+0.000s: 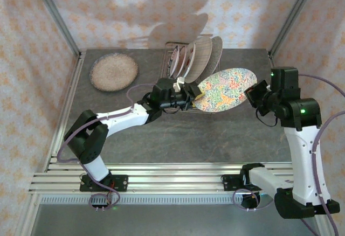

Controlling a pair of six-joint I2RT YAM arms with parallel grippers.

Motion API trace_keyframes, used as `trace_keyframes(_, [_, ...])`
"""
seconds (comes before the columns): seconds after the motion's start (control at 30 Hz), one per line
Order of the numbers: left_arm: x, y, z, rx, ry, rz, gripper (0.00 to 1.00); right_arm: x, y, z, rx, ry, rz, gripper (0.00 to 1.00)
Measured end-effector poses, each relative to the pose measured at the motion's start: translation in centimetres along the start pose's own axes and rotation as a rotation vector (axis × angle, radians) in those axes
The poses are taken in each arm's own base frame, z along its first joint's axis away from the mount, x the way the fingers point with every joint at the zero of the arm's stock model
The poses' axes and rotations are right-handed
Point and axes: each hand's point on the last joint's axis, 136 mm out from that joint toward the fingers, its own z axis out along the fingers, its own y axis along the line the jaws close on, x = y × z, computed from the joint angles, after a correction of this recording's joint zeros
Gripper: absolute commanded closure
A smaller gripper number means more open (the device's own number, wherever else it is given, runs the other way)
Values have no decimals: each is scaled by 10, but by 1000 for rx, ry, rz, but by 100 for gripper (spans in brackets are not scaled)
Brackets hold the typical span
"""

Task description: Unload the plates from the dish rack

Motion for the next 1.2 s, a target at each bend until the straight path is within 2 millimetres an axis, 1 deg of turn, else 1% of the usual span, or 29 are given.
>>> trace_keyframes(0.07, [-2,-3,-2,11,-6,-8,82,0,-2,2,2,4,16,100])
trace_keyframes(0.1, [-4,-4,-3,15,-11,-10,86,0,-3,2,3,4,21,100])
trace_keyframes(0.2, [-8,-12,-8,38,-22,-35,98,1,-5,2,4,7,31,100])
trace_keyframes(0.23, [-10,-16,-10,51,-29,-46,100,2,-6,2,6,8,31,100])
trace_keyframes(0.3, [-11,-23,-14,69,-31,-53,100,3,-5,1,-8,6,30,100])
trace_keyframes(0.43, [-8,-26,-15,79,-20,-53,100,4,-3,-4,-35,1,19,88])
trace_keyframes(0.53, [-8,-28,-17,92,-20,-46,100,6,-2,-4,-43,15,0,74])
trace_keyframes(0.67, [-5,-25,-21,92,-19,-39,100,10,2,-5,-59,39,-37,50])
trace_keyframes(0.77, [-5,-27,-26,97,-23,-36,100,11,6,-8,-77,46,-65,38])
trace_keyframes(0.87, [-5,-36,-34,117,-30,-24,100,10,13,-14,-101,40,-98,32])
trace_keyframes(0.93, [-8,-44,-40,136,-41,-16,100,10,17,-19,-119,35,-119,30])
trace_keyframes(1.07, [-14,-59,-54,170,-65,-1,100,9,24,-26,-149,29,-178,29])
trace_keyframes(1.2, [-26,-71,-72,199,-106,12,100,10,36,-36,-202,23,-260,29])
